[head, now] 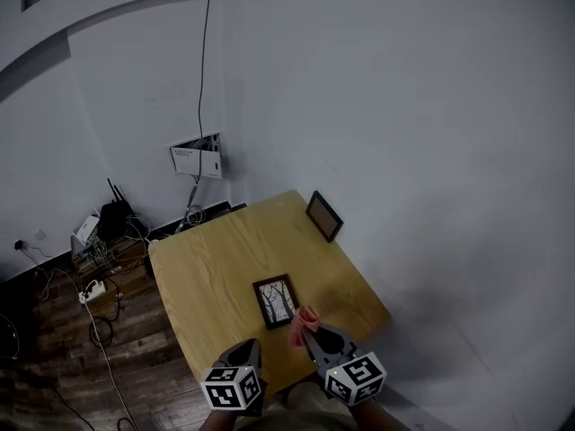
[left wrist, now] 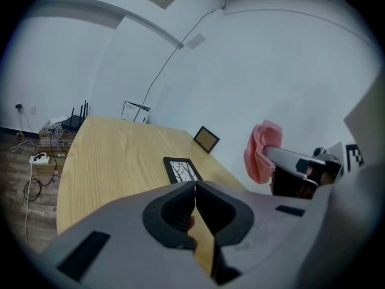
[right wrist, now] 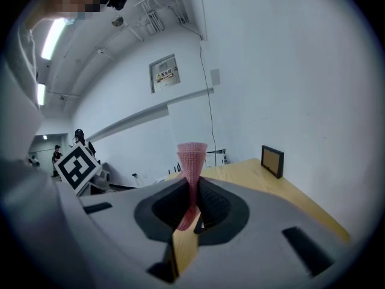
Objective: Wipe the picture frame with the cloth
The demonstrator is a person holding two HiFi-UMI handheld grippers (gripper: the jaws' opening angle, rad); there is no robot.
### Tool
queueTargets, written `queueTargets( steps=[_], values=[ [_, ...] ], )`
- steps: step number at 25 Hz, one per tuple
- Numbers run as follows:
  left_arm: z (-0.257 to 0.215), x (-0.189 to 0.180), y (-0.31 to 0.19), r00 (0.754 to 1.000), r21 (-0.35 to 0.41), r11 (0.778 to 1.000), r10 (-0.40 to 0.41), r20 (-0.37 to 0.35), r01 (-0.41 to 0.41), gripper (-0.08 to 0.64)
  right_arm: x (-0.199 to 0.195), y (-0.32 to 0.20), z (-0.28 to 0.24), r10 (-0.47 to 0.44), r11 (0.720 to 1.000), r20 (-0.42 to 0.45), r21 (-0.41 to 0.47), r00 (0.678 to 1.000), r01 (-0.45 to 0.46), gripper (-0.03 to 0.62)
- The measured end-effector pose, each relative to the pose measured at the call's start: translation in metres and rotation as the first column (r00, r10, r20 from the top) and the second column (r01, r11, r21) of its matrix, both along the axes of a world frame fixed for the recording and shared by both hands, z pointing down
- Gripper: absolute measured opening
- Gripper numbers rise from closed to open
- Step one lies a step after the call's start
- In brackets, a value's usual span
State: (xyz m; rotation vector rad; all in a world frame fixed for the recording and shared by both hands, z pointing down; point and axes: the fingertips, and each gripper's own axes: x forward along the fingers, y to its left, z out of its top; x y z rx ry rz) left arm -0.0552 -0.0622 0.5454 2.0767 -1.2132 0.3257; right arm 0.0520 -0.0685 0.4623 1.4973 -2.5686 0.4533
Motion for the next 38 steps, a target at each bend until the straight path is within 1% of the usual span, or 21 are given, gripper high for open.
queueTargets(
  steps=[10,13,18,23,26,27,29,30,34,38],
  values=[
    [0.037,0.008,-0.033,0.999,-0.1,0.994,-0.04,-0.012,0.039,0.005,-0.016,-0.06,0.039,-0.107,0.992,-0.042,-0.071,0.993,0.104,0.018],
    [0.05,0.014,-0.04,0.999,-0.133,0.99,-0.045,-0.004,0.044,0.005,-0.019,-0.078,0.054,-0.147,0.985,-0.056,-0.104,0.988,0.141,0.018],
    [0.07,0.022,-0.055,0.998,-0.173,0.983,-0.066,-0.022,0.061,0.005,-0.03,-0.106,0.084,-0.222,0.966,-0.095,-0.158,0.97,0.205,0.018],
    [0.088,0.037,-0.064,0.999,-0.209,0.977,-0.043,-0.003,0.041,0.006,-0.042,-0.124,0.118,-0.292,0.937,-0.121,-0.236,0.949,0.258,0.018],
    [0.098,0.039,-0.067,0.998,-0.233,0.971,-0.051,0.034,0.058,0.008,-0.048,-0.134,0.134,-0.325,0.924,-0.147,-0.261,0.934,0.28,0.018],
    [0.102,0.038,-0.067,0.997,-0.239,0.969,-0.055,0.045,0.064,0.015,-0.05,-0.137,0.138,-0.334,0.92,-0.157,-0.268,0.929,0.286,0.018],
    [0.107,0.04,-0.068,0.997,-0.252,0.965,-0.058,0.055,0.07,0.073,-0.053,-0.142,0.146,-0.353,0.913,-0.176,-0.281,0.919,0.296,0.018],
    [0.11,0.04,-0.068,0.997,-0.258,0.963,-0.059,0.059,0.072,0.081,-0.054,-0.144,0.15,-0.363,0.908,-0.185,-0.288,0.913,0.303,0.018],
    [0.116,0.043,-0.067,0.995,-0.268,0.96,-0.061,0.077,0.08,0.081,-0.06,-0.149,0.165,-0.417,0.886,-0.226,-0.319,0.881,0.337,0.018],
    [0.118,0.043,-0.067,0.993,-0.265,0.958,-0.095,0.066,0.109,0.081,-0.066,-0.149,0.18,-0.457,0.867,-0.272,-0.351,0.847,0.355,0.018]
  ],
)
